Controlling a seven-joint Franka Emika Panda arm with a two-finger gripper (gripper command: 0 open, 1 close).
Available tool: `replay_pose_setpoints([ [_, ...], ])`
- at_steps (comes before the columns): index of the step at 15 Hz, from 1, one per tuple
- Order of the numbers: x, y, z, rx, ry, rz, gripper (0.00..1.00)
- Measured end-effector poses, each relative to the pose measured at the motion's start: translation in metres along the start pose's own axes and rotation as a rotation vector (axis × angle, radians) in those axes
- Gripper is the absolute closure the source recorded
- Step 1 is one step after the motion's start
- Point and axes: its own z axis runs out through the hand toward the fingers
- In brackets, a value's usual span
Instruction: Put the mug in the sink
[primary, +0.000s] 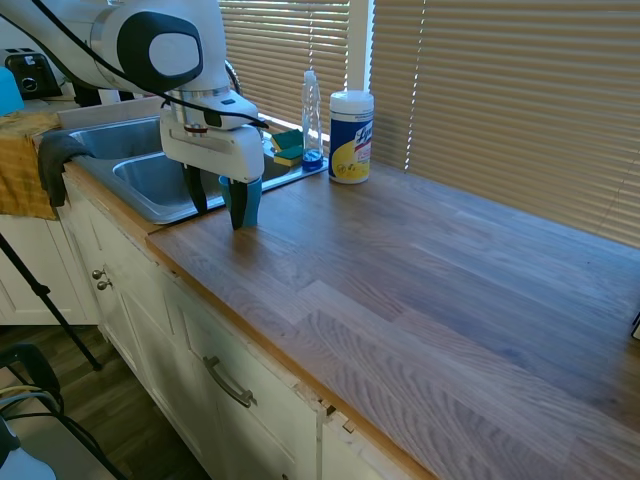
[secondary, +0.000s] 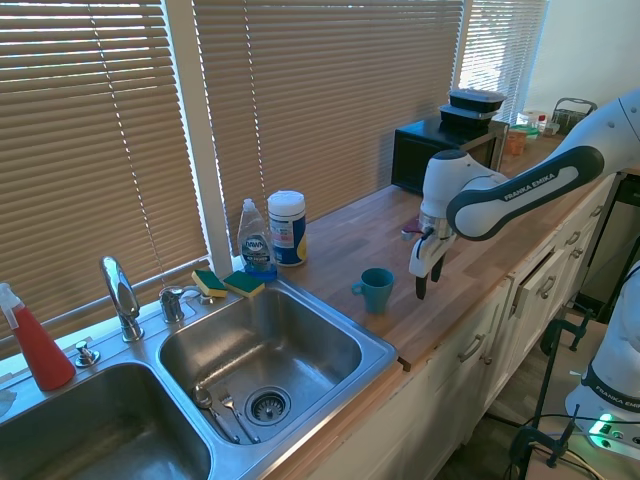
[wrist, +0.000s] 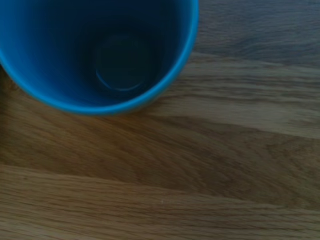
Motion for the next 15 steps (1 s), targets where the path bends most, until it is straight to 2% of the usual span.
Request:
replay_pose_setpoints([
  [4,0.001,-0.005,-0.007,0.006,0.007,-0.006,0.0],
  [10,0.018,-0.042,-0.064,0.046,0.045,0.008,0.0],
  [15,0.047,-0.076,-0.036,0.022,0.019,0.025,0.0],
])
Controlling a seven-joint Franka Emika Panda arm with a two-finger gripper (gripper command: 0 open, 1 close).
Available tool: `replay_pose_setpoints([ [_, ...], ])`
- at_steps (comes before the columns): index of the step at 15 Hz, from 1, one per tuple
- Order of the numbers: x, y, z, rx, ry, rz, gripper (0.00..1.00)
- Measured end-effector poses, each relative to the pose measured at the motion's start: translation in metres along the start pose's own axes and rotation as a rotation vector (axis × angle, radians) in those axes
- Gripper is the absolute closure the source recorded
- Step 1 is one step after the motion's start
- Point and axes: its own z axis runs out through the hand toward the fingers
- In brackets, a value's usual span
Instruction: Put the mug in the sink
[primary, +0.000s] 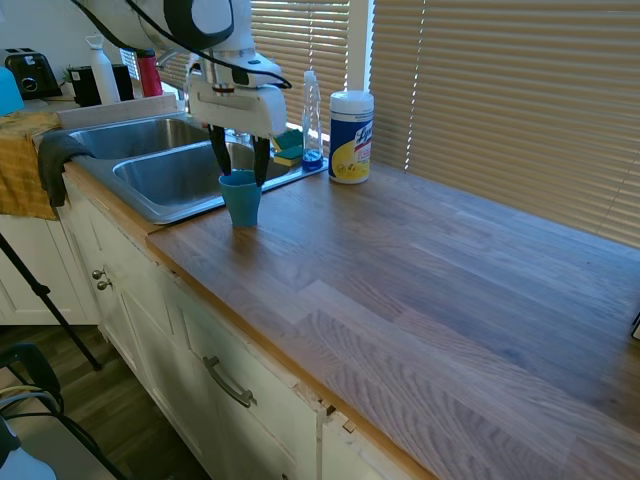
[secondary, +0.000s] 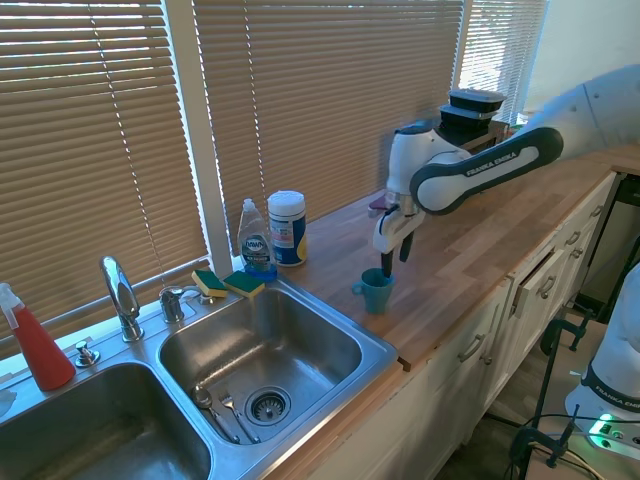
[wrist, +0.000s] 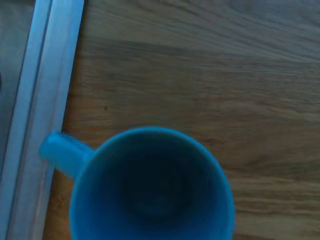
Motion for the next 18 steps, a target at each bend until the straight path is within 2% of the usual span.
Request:
replay_pose_setpoints([
  [5,0.024,-0.015,0.046,-0.034,-0.023,0.022,0.0],
  [6,0.028,-0.014,0.054,-0.042,-0.028,0.026,1.0],
  [18,0.025,-0.022,0.079,-0.053,-0.039,0.037,1.0],
])
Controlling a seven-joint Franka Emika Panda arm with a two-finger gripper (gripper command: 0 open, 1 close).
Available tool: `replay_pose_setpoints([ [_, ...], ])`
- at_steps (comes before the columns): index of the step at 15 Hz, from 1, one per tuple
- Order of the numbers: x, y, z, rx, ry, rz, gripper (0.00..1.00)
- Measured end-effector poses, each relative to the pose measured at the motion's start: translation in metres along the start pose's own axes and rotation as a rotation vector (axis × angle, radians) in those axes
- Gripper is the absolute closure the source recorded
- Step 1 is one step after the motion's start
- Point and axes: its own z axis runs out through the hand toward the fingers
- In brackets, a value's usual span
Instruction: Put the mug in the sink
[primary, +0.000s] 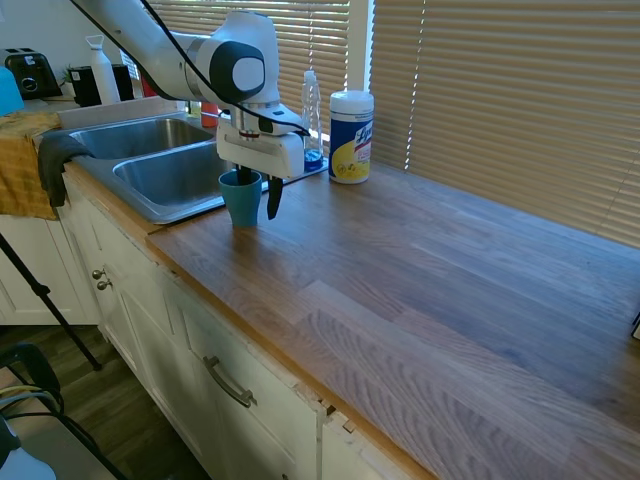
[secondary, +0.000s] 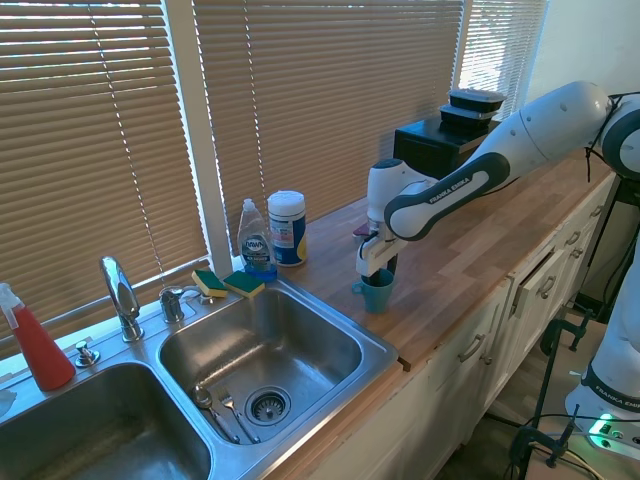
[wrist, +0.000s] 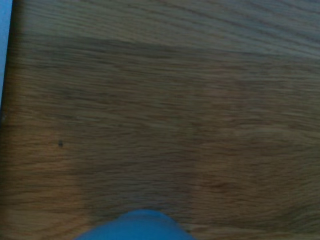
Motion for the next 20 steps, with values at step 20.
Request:
replay_pose_setpoints([
  [20,-0.03,-0.056,-0.061,0.087,0.05,-0.042,1.0],
])
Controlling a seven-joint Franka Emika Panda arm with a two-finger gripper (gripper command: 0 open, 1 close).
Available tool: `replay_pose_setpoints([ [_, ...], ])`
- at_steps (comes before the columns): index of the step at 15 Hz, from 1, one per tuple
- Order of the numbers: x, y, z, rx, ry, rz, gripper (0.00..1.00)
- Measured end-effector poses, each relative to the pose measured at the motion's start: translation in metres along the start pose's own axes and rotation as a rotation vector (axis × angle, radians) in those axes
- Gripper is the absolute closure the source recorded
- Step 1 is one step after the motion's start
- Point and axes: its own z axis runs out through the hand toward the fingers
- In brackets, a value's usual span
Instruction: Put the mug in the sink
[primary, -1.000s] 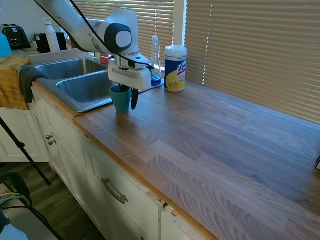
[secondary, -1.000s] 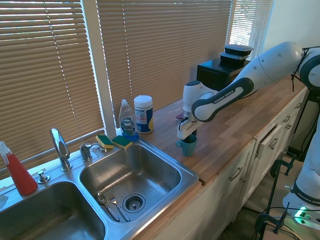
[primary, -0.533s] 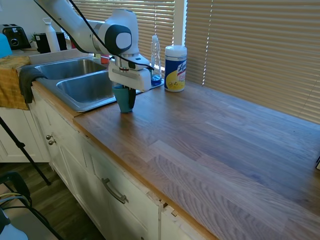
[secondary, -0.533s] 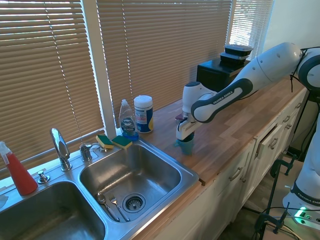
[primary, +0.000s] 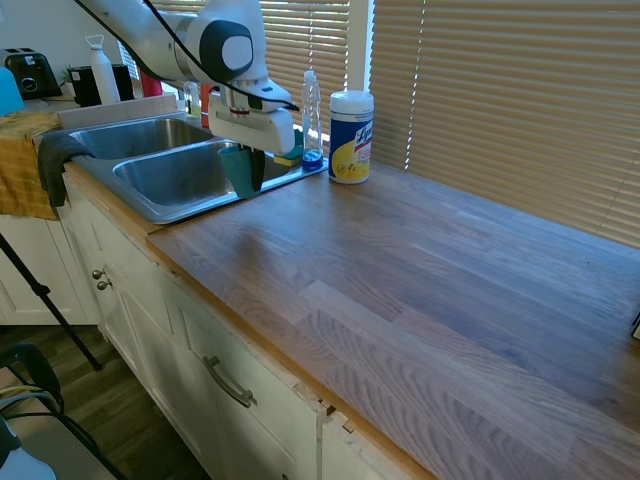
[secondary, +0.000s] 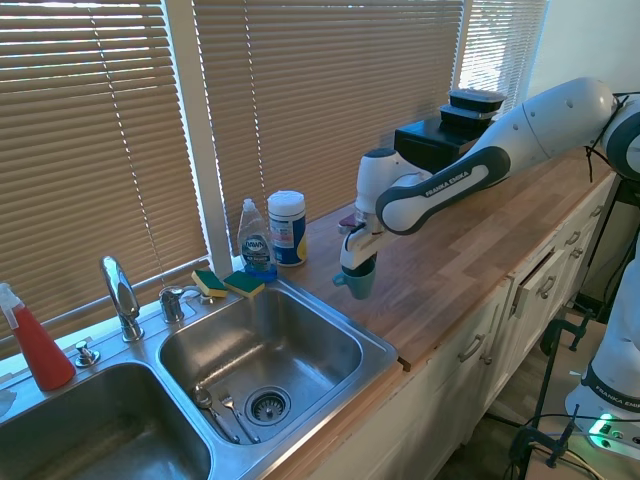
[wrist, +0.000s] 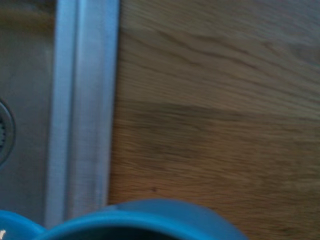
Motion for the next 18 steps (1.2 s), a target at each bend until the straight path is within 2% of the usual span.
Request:
replay_pose_setpoints([
  [2,-0.022,-0.035,-0.02,-0.003,0.023,-0.033,1.0],
  [5,-0.059,-0.098,-0.008,-0.009,0.032,-0.085,1.0],
  [8,-0.076,-0.15,0.028,0.003,0.009,-0.123,1.0],
  [11,-0.079,-0.185,0.068,0.02,-0.034,-0.144,1.0],
  [14,-0.083,-0.208,0.119,0.013,-0.067,-0.158,1.0],
  [18,-0.087,-0.223,0.182,-0.026,-0.106,-0.165,1.0],
])
